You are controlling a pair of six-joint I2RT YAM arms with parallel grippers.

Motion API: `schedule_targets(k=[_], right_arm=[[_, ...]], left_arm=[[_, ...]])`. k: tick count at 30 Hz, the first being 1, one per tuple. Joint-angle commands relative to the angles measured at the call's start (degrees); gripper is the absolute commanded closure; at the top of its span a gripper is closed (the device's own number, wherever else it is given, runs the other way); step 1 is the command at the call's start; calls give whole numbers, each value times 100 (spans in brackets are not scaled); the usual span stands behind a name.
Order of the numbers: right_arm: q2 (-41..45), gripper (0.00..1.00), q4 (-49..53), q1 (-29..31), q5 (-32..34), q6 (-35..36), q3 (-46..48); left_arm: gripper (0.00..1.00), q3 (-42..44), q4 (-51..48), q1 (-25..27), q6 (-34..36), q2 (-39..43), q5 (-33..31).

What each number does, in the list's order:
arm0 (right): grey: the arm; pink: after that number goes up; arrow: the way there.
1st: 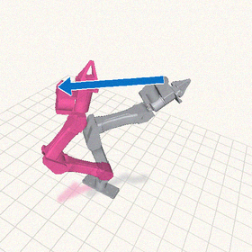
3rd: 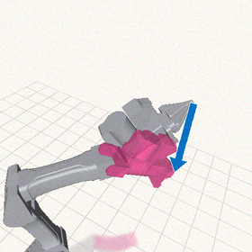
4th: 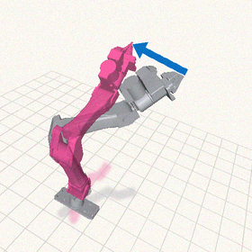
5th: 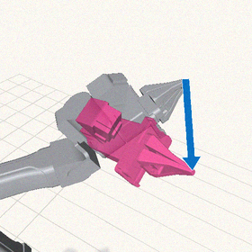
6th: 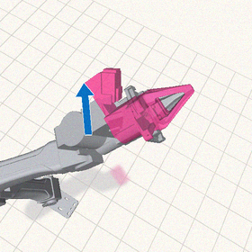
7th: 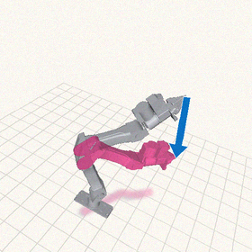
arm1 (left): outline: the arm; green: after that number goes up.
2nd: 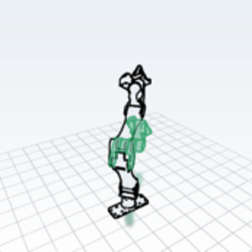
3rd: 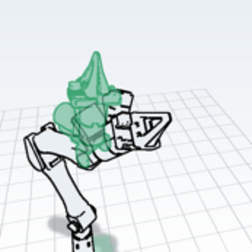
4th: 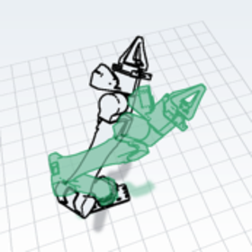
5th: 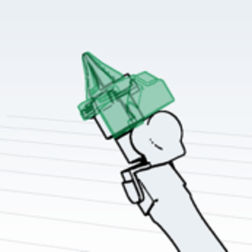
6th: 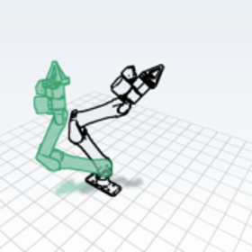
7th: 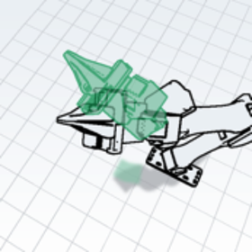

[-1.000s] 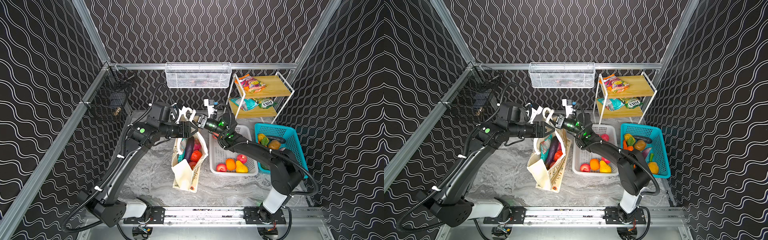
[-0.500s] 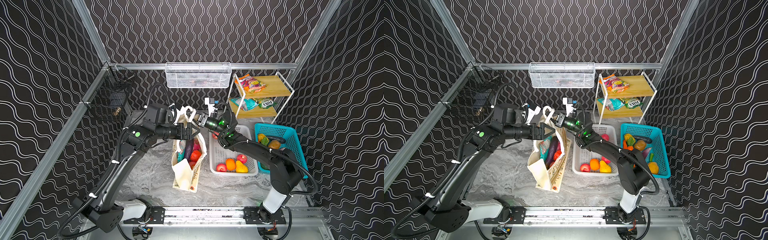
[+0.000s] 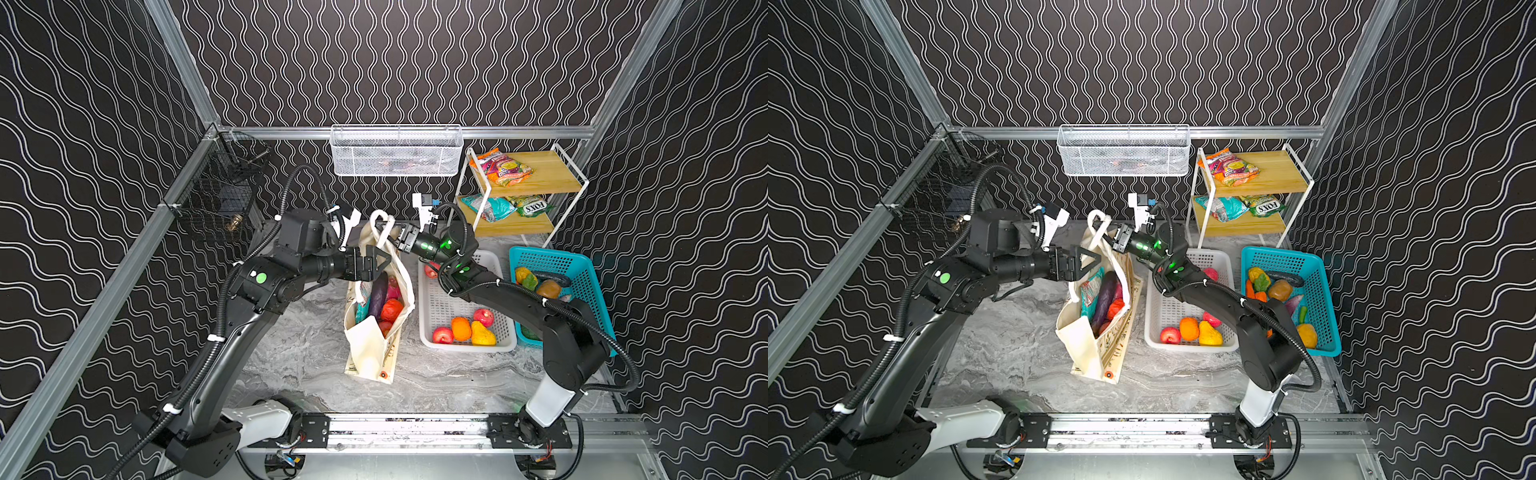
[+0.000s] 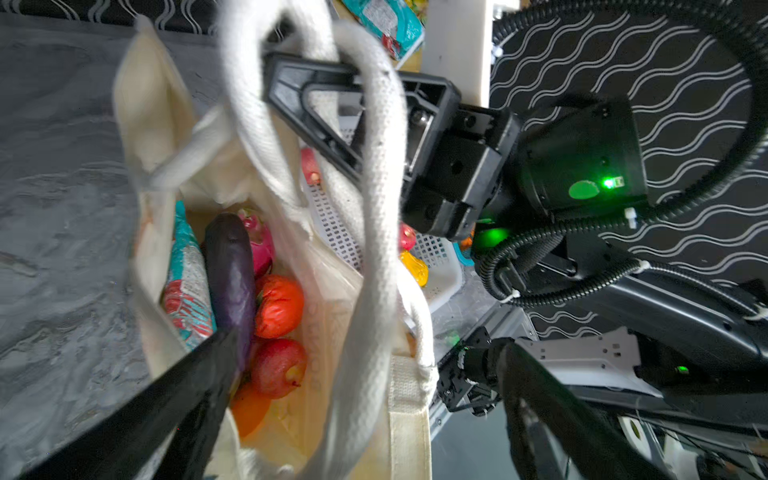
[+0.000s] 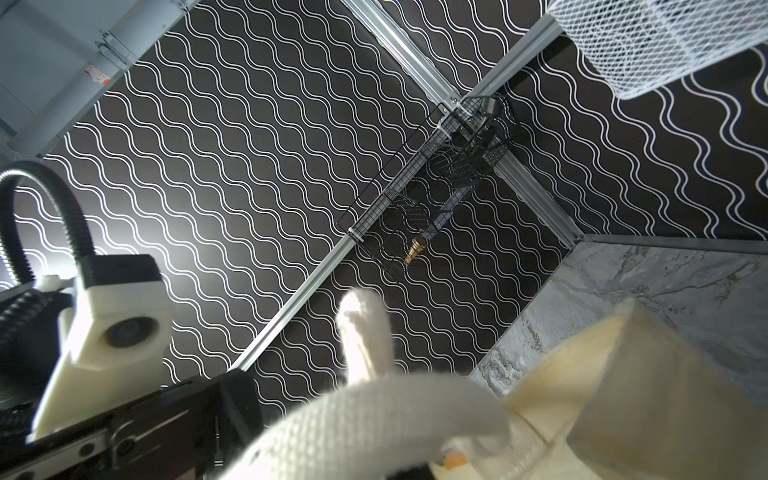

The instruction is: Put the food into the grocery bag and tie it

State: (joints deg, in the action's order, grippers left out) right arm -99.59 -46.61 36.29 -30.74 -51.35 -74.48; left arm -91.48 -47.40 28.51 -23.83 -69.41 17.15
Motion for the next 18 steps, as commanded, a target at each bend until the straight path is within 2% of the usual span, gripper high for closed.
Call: schedule_targets(k=[1, 4, 6, 11, 18], right_arm=[[110, 100, -463, -16, 77, 64, 9], [174, 100, -437, -26, 51, 123, 64], [211, 100, -412, -34, 18, 171, 95], [269, 100, -376, -42, -137, 290, 170], [308, 100, -280, -44, -430, 418, 258]], left_arm=[[4, -30, 25, -39, 11, 175, -843], [10, -41, 105, -200, -75, 237, -1063], [13, -54, 178, -406, -149, 204, -940], [18, 90, 750, -1059, -402, 41, 12], [29, -57, 1397, -1129, 2, -370, 1142]])
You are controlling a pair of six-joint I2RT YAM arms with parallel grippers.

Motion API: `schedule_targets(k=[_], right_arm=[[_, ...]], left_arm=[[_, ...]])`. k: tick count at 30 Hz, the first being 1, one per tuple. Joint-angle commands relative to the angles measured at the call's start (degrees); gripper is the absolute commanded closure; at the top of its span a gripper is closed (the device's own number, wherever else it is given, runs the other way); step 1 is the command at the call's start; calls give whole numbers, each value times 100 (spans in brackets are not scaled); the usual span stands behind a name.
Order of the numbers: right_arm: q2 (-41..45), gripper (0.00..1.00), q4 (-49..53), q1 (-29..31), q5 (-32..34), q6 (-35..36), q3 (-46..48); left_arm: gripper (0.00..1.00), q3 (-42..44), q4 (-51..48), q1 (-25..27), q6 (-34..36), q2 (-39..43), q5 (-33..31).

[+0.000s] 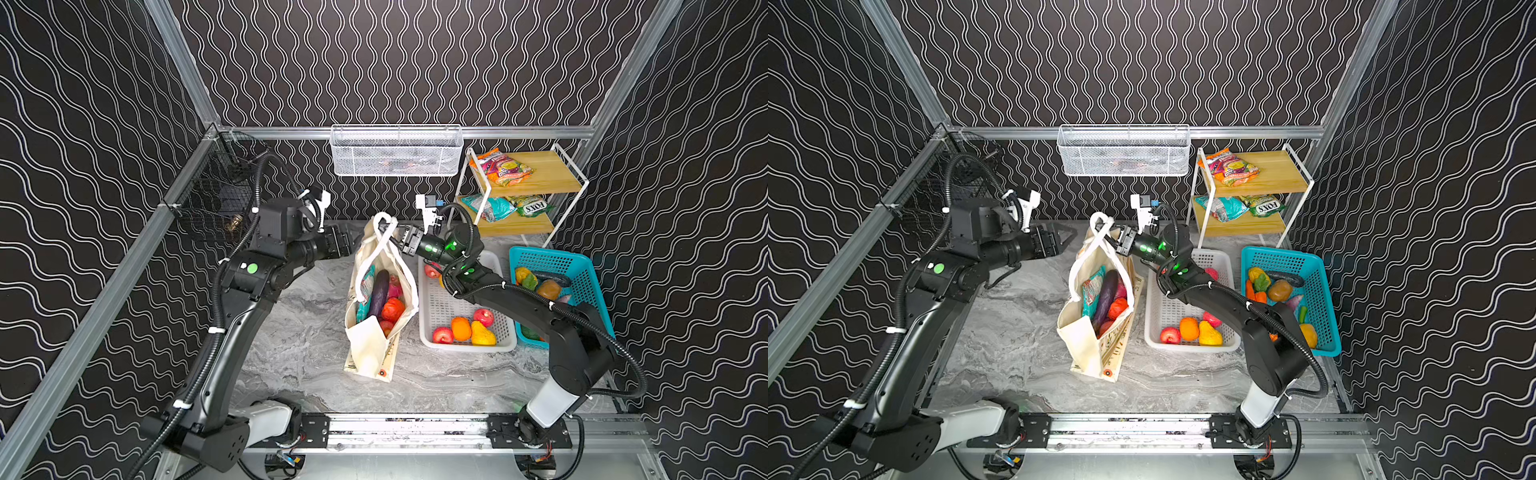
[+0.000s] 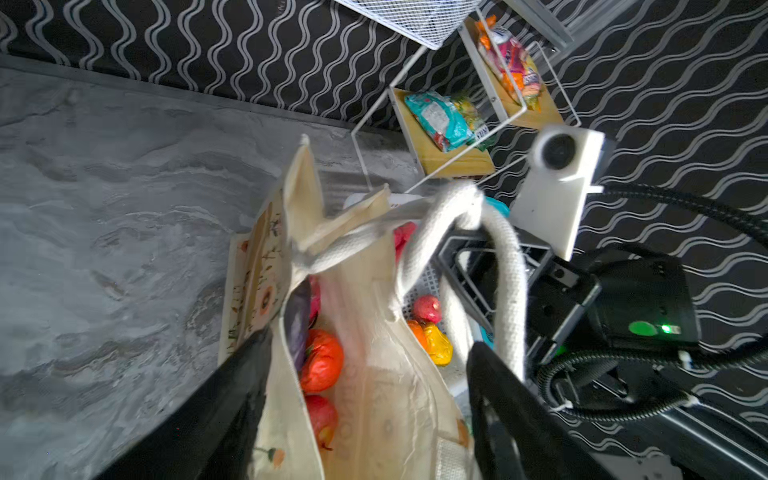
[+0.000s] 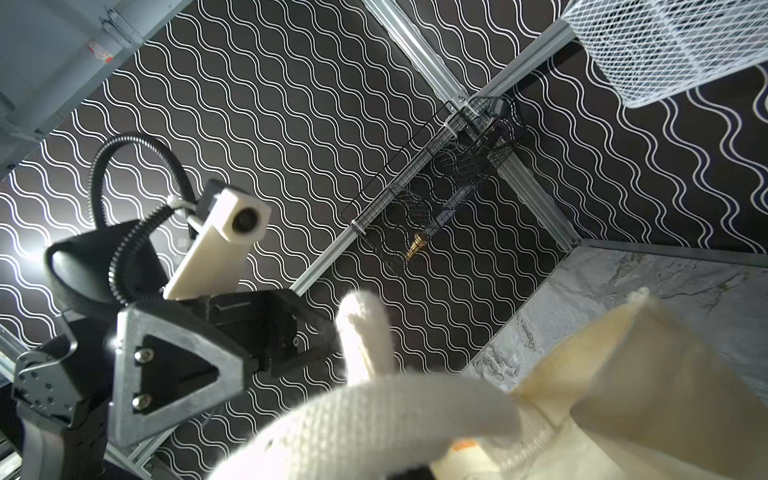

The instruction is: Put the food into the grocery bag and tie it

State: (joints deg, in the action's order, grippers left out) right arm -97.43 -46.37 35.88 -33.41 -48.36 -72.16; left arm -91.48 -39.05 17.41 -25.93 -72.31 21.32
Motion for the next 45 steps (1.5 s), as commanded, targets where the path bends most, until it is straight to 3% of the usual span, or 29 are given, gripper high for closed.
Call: schedule_targets(k=[1, 7, 12, 15, 22, 27, 39, 45], right_arm=[[107, 100, -279, -2, -175, 140, 43], [198, 100, -181, -2, -201, 248, 158], [206, 100, -162, 3, -177, 257, 211], [207, 100, -116, -1, -134, 296, 185], [215, 90, 47, -2, -79, 371, 131], [242, 100, 93, 2, -106, 414, 151], [206, 100, 115, -2, -183, 386, 88], [187, 100, 182, 2, -257, 378, 44]], left_arm=[[31, -47, 626, -19, 195, -123, 870], [38, 233, 1117, -19, -140, -204, 1213], [24, 579, 1860, -19, -832, -188, 1420], [24, 697, 2028, -19, -1094, -150, 1469], [25, 877, 2303, -18, -1387, -153, 1498], [34, 664, 2078, -20, -1147, -367, 1330], [51, 205, 1390, -10, -509, -921, 1499], [61, 242, 1541, -9, -493, -1010, 1650]])
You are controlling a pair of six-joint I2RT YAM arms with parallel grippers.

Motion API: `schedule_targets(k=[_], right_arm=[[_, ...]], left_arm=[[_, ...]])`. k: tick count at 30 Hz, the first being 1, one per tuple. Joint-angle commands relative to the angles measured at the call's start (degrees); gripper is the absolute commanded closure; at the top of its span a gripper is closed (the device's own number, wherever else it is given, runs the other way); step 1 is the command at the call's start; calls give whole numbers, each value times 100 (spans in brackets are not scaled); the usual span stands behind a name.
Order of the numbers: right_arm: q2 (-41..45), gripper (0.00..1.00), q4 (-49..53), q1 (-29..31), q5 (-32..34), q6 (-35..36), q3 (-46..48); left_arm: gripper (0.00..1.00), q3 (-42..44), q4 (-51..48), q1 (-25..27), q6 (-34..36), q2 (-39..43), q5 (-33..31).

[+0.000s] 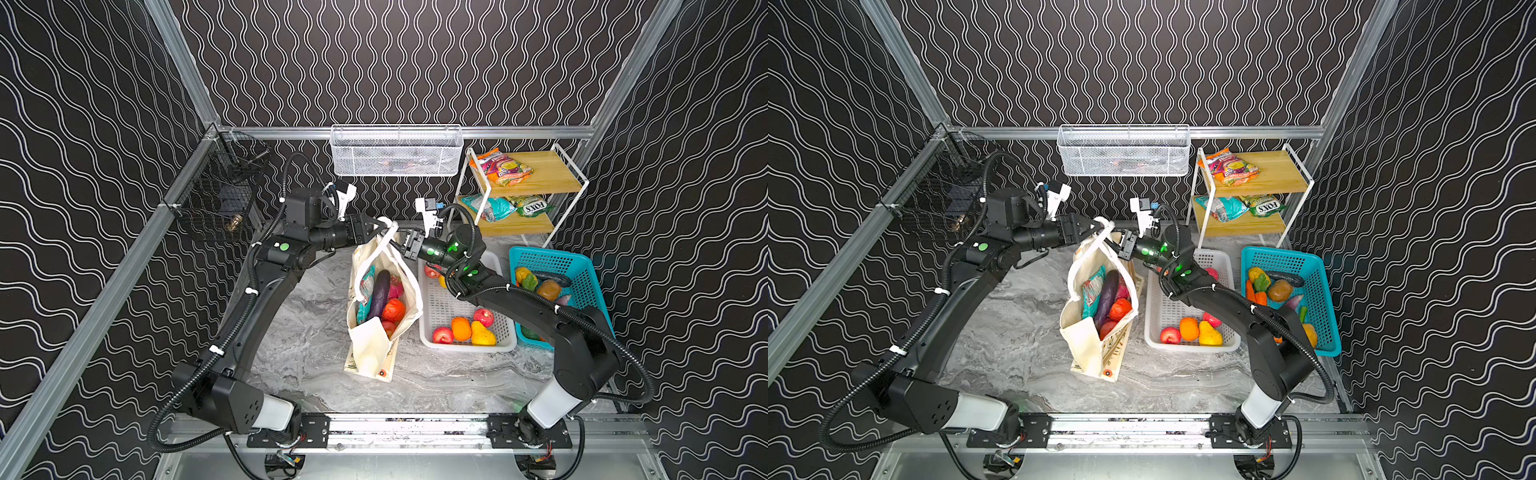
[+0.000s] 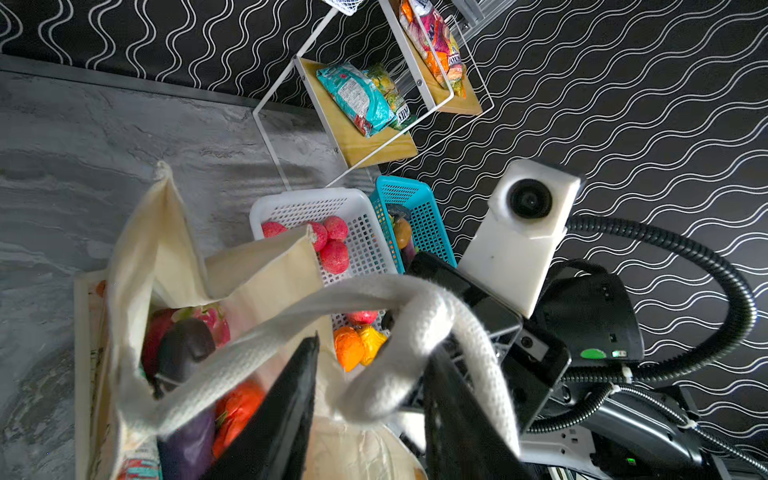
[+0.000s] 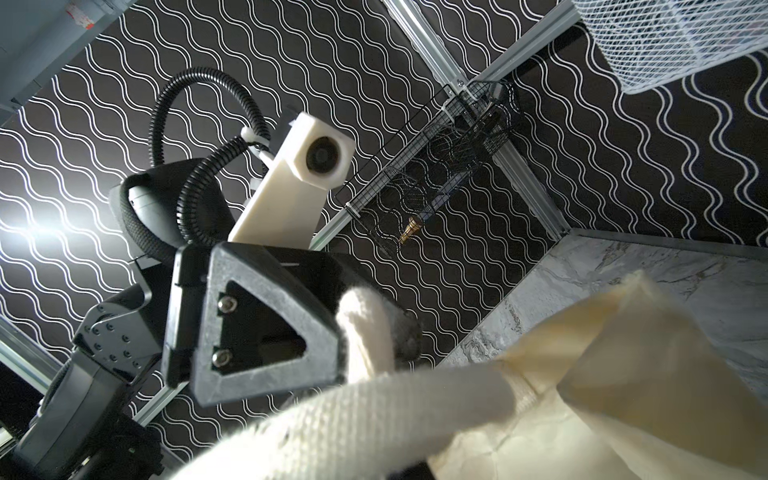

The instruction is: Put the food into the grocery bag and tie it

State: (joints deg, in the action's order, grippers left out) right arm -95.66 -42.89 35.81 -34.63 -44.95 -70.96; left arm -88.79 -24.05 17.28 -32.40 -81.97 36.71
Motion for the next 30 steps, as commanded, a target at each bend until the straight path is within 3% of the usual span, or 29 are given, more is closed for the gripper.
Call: schedule_targets(k=[1, 8, 16, 23, 30], right_arm=[[11, 100, -145, 11, -148, 43, -92], [-1, 100, -27, 13, -237, 52, -102], [102, 94, 171, 22, -281, 171, -76], [529, 69, 810, 9, -148, 710, 146], [772, 62, 1238, -2, -73, 1012, 318]], left_arm=[[63, -26, 41, 8, 168, -64, 137], [73, -101, 52, 47, 251, -147, 210], [100, -177, -41, 117, 419, -162, 77], [100, -266, -430, 104, 836, 9, -410], [100, -369, -655, 109, 1027, 92, -715]])
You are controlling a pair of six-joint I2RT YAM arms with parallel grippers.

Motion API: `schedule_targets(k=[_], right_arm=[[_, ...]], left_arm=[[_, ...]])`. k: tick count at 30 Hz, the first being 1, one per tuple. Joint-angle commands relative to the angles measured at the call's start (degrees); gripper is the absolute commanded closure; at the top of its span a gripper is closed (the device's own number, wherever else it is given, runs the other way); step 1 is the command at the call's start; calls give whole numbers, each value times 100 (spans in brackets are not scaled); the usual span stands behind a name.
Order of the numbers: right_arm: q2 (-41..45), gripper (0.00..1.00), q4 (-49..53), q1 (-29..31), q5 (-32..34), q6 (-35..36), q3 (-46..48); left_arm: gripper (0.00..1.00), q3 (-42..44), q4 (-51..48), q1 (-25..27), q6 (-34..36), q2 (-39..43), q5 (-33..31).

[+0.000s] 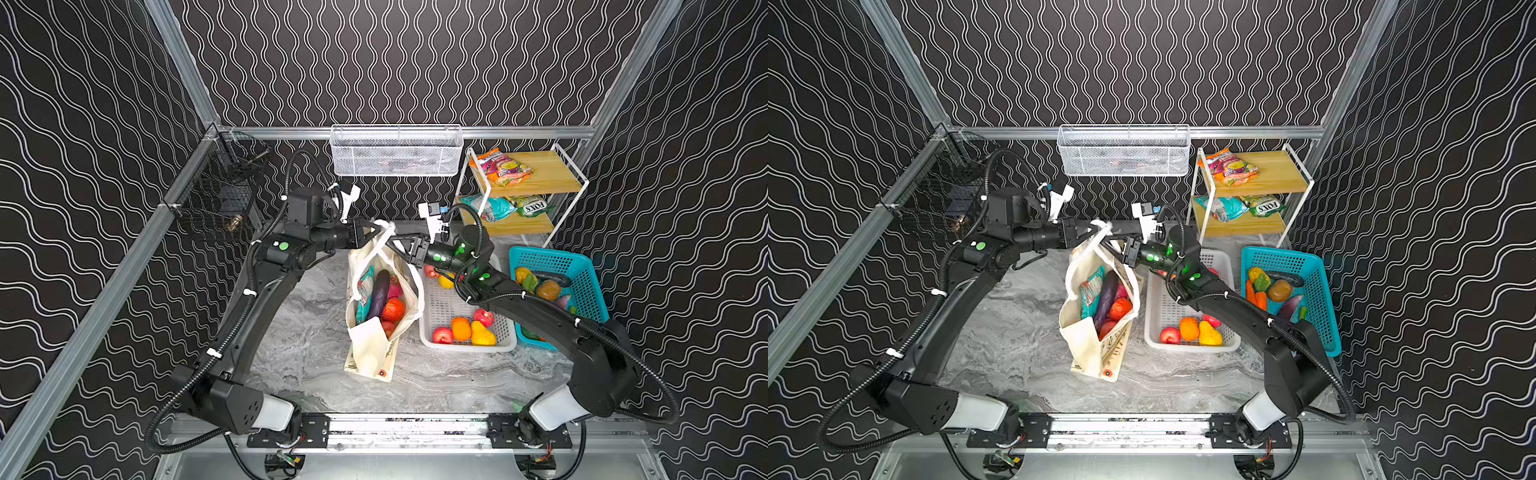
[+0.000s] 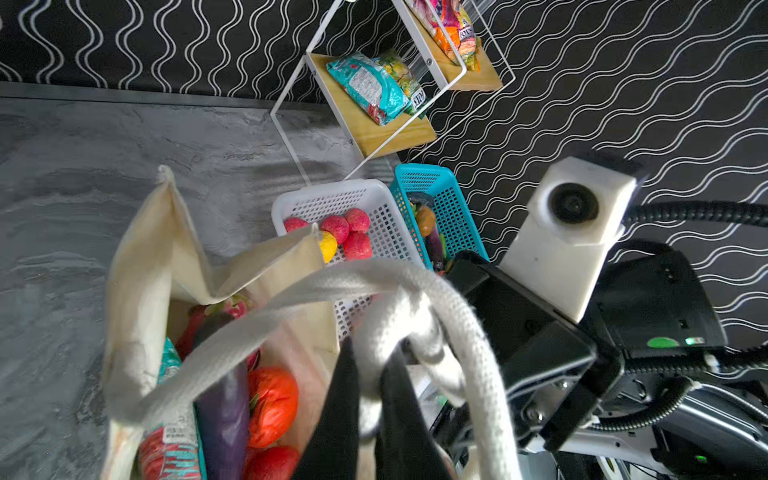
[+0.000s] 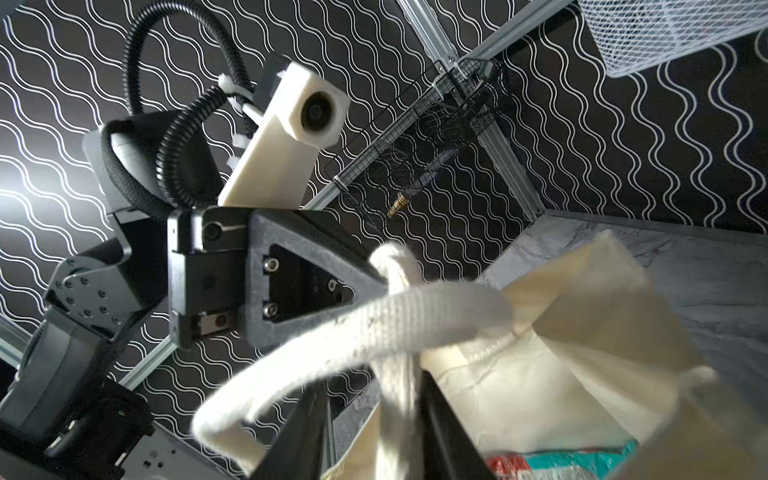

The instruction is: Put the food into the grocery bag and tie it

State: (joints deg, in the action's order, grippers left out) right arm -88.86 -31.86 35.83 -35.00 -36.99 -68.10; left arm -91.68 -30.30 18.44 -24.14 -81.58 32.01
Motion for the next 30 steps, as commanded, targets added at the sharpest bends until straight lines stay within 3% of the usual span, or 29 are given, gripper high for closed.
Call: schedule_targets(k=[1, 4, 10, 14, 23, 30], right_arm=[[126, 62, 168, -6, -1, 240, 50], [209, 60, 264, -47, 54, 316, 84], [509, 47, 378, -237, 151, 441, 315], [744, 45, 656, -479, 253, 614, 453], [311, 64, 1214, -681, 21, 1007, 415], [142, 70, 935, -414, -406, 1111, 470]], left_arm=[[100, -93, -50, -7, 222, 78, -301], [100, -80, -14, -7, 204, 208, -468], [100, -31, 27, -10, 176, 431, -685], [100, -96, -71, -10, 221, 428, -688], [100, -448, -67, -11, 219, 338, -389], [100, -449, 616, -15, -210, 314, 321]])
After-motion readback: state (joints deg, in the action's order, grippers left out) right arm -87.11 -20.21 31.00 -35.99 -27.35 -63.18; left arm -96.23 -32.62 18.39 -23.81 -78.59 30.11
